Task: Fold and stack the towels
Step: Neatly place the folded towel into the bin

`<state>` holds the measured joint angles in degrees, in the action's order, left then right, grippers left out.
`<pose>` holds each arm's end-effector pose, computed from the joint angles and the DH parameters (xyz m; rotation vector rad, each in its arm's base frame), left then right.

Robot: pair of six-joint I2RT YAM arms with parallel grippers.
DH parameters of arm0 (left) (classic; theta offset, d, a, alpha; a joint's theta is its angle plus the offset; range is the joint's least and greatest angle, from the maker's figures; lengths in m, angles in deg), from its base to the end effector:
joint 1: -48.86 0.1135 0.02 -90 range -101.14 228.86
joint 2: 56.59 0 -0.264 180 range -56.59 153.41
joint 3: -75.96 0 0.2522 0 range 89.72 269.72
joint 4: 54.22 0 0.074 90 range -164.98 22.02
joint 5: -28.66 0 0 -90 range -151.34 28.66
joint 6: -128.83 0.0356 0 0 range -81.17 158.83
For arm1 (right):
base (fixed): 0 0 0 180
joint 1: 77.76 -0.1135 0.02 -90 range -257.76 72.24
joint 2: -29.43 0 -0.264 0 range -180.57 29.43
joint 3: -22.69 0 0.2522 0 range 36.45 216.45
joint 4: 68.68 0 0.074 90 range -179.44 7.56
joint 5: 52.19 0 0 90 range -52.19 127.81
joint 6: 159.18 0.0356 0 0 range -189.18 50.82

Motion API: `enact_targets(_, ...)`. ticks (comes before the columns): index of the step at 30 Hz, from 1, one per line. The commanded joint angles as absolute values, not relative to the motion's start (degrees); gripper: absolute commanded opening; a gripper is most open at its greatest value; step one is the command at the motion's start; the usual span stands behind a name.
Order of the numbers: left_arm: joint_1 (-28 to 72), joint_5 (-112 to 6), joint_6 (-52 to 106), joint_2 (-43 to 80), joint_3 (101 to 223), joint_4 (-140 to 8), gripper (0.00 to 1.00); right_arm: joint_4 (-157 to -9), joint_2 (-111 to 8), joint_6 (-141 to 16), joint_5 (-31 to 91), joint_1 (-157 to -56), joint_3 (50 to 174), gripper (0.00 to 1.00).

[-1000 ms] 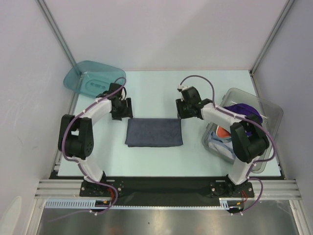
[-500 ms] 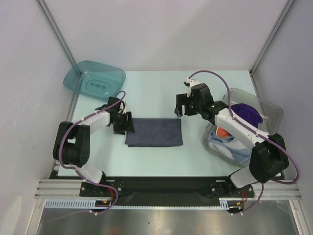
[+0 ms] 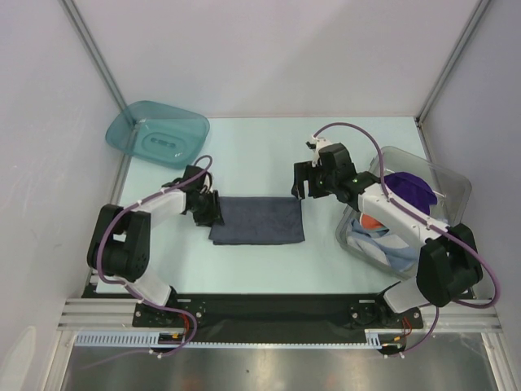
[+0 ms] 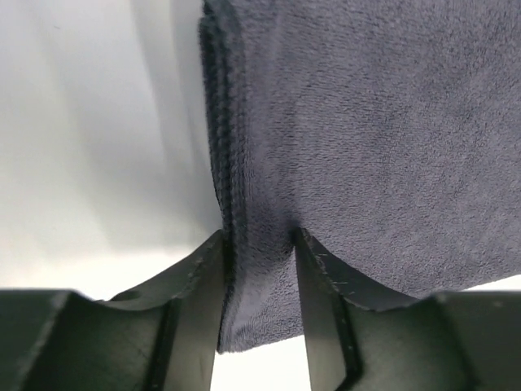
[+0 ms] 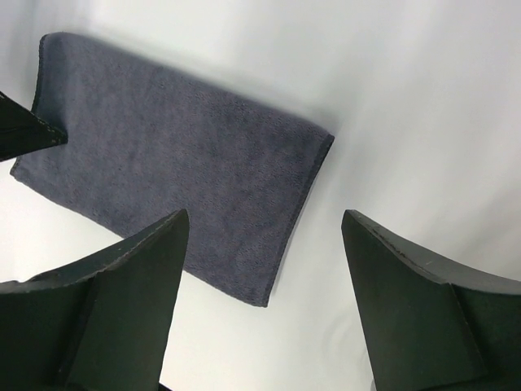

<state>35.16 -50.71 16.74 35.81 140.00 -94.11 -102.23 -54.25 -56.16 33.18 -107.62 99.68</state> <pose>0.2835 -0.0759 0.1562 -0.1554 2.8041 -0.4144 0.2804 0.1643 0.2758 -0.3822 2.2856 0.4800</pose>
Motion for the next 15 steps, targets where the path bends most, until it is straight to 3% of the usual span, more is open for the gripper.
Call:
enact_targets(1, 33.7, -53.1, 15.3, 39.0, 139.1, -96.7, 0.43, -101.9, -51.7, -56.9, 32.4, -107.5, 99.8, 0.82)
enact_targets(4, 33.1, -54.4, 14.7, 39.9, 139.5, -97.3, 0.32, -102.4, -51.3, -57.2, 33.0, -107.5, 99.5, 0.82)
enact_targets(5, 33.0, -54.9, 14.4, 40.2, 139.6, -97.5, 0.27, -102.4, -51.2, -57.2, 33.1, -107.5, 99.4, 0.82)
enact_targets(6, 33.0, -55.3, 14.0, 40.4, 140.0, -97.9, 0.15, -102.4, -51.0, -57.3, 33.2, -107.5, 99.1, 0.82)
enact_targets(9, 32.9, -56.2, 13.9, 41.3, 141.8, -99.6, 0.00, -102.3, -51.0, -57.3, 33.1, -107.3, 98.8, 0.82)
enact_targets(15, 30.5, -65.2, 16.9, 40.3, 150.3, -104.8, 0.00, -102.2, -50.1, -57.6, 33.8, -107.3, 98.3, 0.82)
